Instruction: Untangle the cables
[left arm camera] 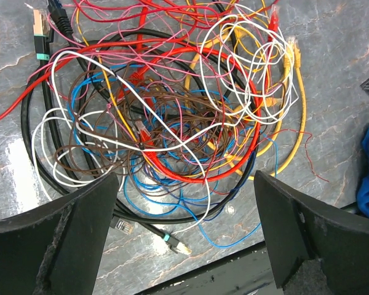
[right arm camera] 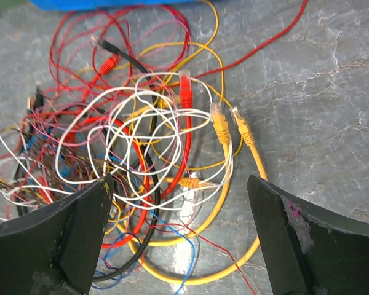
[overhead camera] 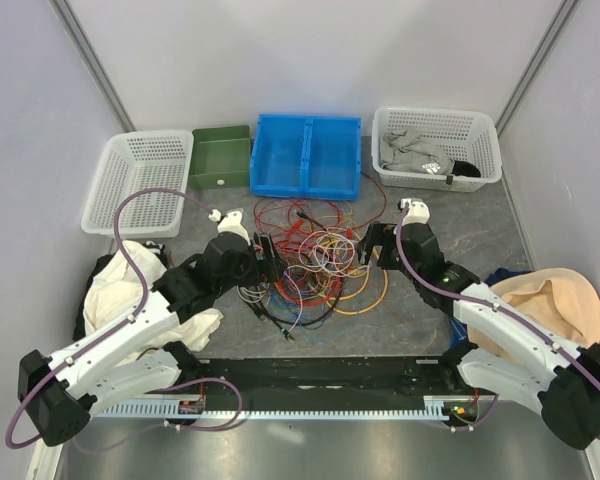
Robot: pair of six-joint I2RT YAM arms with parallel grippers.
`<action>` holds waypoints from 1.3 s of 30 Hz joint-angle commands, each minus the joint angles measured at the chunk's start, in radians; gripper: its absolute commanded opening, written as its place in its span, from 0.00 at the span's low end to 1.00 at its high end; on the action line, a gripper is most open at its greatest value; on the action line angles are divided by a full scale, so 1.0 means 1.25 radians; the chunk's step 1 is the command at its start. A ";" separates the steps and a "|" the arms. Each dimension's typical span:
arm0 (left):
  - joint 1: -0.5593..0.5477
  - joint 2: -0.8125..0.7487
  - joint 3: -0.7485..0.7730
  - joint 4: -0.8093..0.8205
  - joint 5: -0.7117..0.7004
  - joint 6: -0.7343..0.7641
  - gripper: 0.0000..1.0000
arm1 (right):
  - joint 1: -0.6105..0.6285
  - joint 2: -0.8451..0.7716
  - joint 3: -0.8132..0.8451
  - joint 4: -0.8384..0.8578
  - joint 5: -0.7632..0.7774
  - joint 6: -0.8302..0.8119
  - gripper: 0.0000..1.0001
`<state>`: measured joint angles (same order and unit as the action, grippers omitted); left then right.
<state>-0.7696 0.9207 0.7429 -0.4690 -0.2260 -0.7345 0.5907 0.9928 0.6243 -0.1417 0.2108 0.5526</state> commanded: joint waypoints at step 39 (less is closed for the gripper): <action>0.002 -0.156 0.088 0.076 -0.050 0.089 0.95 | 0.162 0.143 0.471 -0.152 0.081 -0.094 0.00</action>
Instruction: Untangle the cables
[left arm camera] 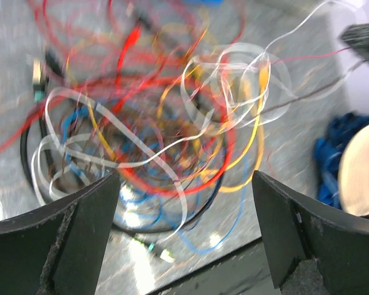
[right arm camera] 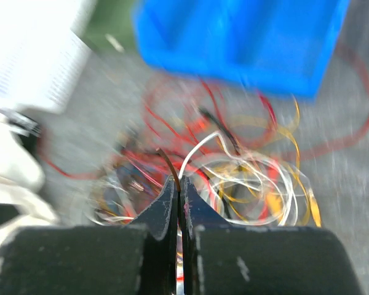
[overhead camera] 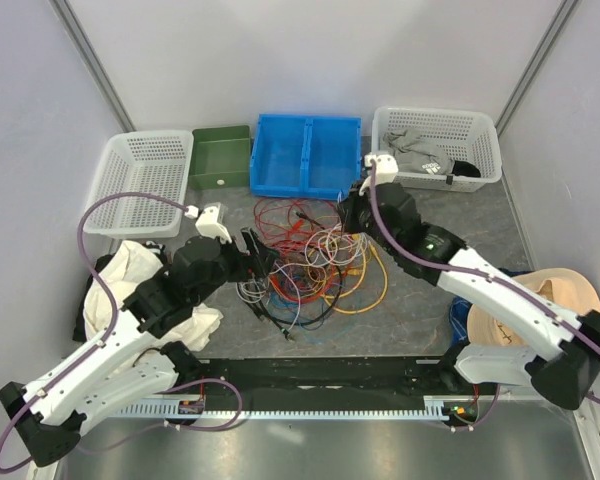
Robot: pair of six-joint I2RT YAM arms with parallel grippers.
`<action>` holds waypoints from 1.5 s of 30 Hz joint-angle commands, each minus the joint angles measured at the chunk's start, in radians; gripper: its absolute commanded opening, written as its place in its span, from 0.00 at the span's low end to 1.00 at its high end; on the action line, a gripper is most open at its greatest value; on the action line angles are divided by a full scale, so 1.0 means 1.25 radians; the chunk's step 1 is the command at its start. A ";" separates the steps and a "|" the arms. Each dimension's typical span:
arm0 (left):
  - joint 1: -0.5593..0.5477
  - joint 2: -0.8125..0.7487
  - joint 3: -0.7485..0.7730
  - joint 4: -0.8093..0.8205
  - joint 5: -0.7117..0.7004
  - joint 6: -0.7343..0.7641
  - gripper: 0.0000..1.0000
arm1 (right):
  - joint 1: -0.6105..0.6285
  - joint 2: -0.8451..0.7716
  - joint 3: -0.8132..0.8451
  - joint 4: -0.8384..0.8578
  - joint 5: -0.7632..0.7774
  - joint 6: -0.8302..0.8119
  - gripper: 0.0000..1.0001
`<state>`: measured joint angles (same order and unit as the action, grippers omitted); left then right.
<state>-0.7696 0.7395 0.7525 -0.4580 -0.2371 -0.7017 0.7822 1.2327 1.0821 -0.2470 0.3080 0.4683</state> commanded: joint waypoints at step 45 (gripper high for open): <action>-0.162 0.389 -0.187 0.928 0.057 0.366 0.75 | 0.011 -0.139 0.303 -0.160 -0.309 0.104 0.00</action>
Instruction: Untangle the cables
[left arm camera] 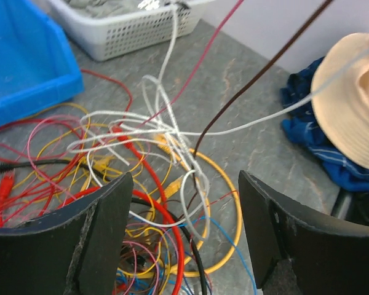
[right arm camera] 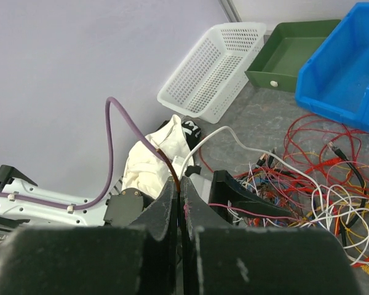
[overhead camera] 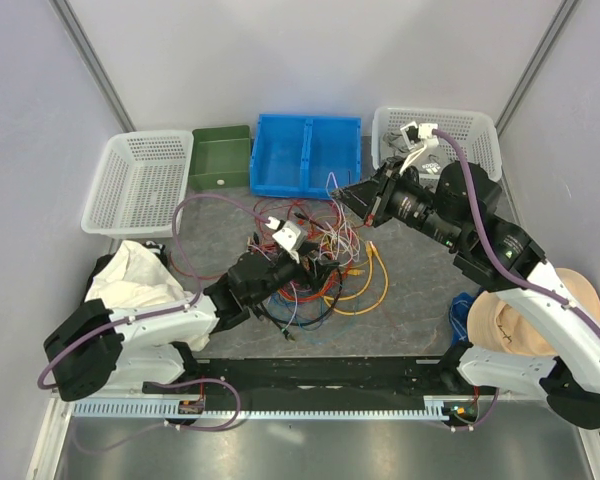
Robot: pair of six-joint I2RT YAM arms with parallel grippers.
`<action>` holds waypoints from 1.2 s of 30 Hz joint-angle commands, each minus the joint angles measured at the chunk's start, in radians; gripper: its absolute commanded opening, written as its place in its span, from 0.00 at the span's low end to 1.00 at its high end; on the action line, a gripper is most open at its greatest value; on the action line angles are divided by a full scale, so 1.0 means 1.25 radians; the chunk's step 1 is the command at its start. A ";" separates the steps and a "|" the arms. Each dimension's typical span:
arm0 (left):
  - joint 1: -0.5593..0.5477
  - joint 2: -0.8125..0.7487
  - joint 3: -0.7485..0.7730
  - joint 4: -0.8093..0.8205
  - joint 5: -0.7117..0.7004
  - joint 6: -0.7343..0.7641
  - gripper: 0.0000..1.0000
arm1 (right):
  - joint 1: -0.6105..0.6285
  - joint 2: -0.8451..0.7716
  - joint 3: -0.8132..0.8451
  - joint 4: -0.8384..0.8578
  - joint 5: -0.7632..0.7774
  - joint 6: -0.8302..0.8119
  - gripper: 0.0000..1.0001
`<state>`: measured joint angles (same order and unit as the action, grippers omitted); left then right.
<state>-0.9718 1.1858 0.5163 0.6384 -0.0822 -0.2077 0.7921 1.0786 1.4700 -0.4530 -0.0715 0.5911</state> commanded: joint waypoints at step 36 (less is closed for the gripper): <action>-0.002 -0.096 0.797 -0.945 -0.240 -0.019 0.02 | 0.004 -0.190 -0.343 0.155 0.167 -0.119 0.85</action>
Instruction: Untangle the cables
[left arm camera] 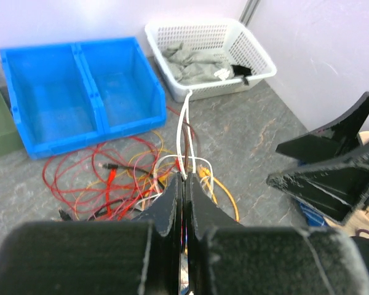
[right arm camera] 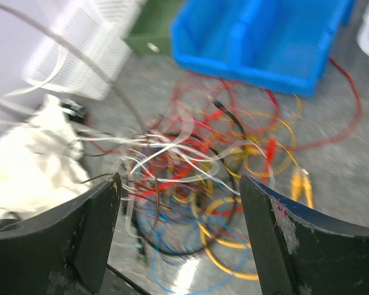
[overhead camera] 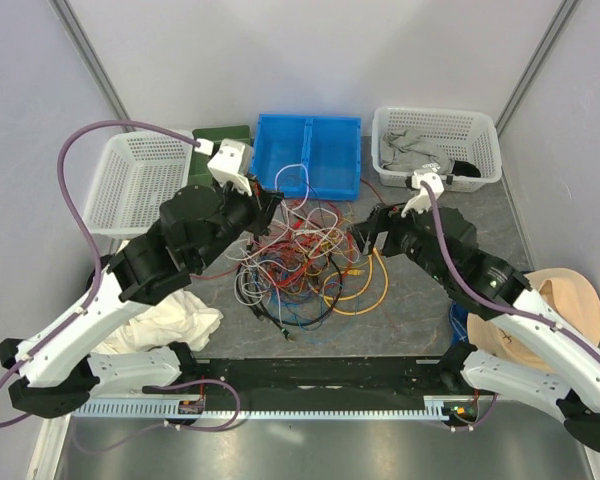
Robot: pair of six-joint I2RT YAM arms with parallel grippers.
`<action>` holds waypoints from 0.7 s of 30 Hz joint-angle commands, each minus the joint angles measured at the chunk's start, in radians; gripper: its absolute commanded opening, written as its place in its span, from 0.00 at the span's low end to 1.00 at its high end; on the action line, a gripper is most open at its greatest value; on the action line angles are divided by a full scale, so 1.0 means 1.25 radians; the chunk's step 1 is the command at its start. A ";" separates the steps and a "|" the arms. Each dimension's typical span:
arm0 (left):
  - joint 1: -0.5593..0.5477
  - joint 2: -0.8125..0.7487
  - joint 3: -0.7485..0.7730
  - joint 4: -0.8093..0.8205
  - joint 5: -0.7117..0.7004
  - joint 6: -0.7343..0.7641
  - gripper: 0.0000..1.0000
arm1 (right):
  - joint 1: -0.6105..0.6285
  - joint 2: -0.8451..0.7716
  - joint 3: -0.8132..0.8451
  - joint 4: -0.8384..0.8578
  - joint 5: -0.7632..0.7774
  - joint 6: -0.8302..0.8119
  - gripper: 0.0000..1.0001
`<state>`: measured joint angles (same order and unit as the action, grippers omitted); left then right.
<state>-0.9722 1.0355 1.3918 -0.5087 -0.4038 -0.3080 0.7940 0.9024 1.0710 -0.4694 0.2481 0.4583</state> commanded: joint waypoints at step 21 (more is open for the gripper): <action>-0.001 0.097 0.194 -0.042 0.081 0.069 0.02 | 0.019 0.083 -0.049 0.471 -0.302 0.021 0.76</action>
<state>-0.9722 1.1526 1.6035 -0.5747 -0.3302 -0.2516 0.8028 0.9775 0.9951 0.0319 -0.0761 0.4892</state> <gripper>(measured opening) 0.034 0.766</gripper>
